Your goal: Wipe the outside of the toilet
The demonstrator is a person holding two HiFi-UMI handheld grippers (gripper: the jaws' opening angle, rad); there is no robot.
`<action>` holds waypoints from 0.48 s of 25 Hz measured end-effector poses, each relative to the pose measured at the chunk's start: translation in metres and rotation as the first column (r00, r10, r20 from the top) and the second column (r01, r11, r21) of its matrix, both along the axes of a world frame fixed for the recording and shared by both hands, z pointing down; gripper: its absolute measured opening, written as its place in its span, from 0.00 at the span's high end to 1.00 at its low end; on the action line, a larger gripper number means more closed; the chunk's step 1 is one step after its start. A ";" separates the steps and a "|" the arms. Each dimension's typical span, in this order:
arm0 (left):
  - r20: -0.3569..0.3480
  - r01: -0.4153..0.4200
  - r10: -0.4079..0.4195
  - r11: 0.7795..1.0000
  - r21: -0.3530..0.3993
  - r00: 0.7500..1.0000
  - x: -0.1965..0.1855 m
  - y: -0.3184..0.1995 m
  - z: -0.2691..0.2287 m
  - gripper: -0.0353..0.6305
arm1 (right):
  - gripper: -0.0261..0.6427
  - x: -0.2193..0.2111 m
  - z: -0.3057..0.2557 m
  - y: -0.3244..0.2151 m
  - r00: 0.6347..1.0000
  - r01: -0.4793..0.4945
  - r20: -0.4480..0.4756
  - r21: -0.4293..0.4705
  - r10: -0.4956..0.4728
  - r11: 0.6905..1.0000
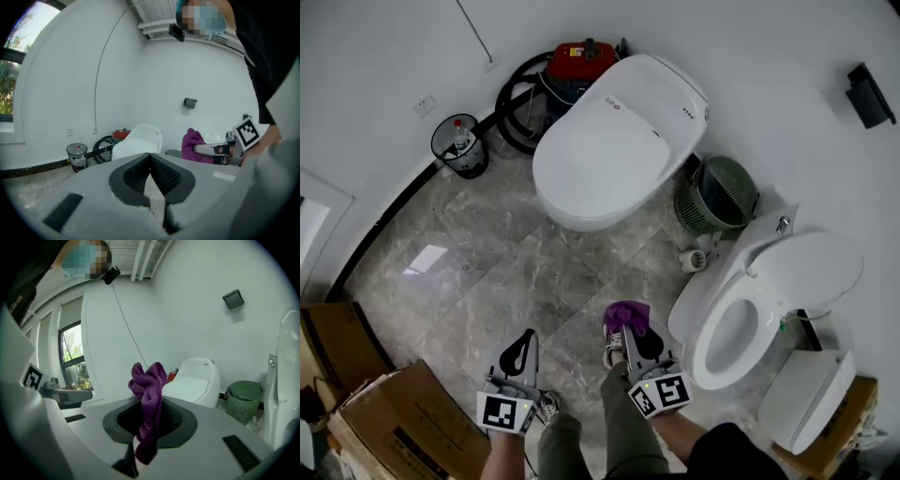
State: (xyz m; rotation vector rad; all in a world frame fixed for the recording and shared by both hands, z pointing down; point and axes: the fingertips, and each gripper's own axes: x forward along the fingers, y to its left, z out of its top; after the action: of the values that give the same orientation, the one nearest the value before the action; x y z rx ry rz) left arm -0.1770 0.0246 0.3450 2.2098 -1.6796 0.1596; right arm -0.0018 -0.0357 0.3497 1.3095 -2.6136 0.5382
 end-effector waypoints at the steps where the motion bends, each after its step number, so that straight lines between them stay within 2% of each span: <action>1: -0.002 0.009 -0.009 1.000 0.012 1.000 0.000 -0.002 -0.017 0.95 | 0.87 -0.002 -0.016 -0.001 1.000 0.007 0.007 0.005 -0.007 1.000; 5: -0.004 0.028 -0.028 0.998 0.061 1.000 0.001 -0.005 -0.082 0.94 | 0.87 -0.008 -0.081 -0.001 0.999 0.037 0.030 0.035 -0.038 0.999; 12: 0.008 -0.007 0.007 0.995 0.099 1.000 0.008 0.000 -0.170 0.94 | 0.87 0.001 -0.172 0.007 0.998 0.054 0.030 0.104 -0.057 0.993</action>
State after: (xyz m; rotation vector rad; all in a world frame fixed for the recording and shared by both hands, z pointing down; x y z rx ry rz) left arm -0.1688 0.0241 0.1753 2.2897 -1.7190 0.0879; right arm -0.0006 -0.0285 0.1778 1.2627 -2.7296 0.4243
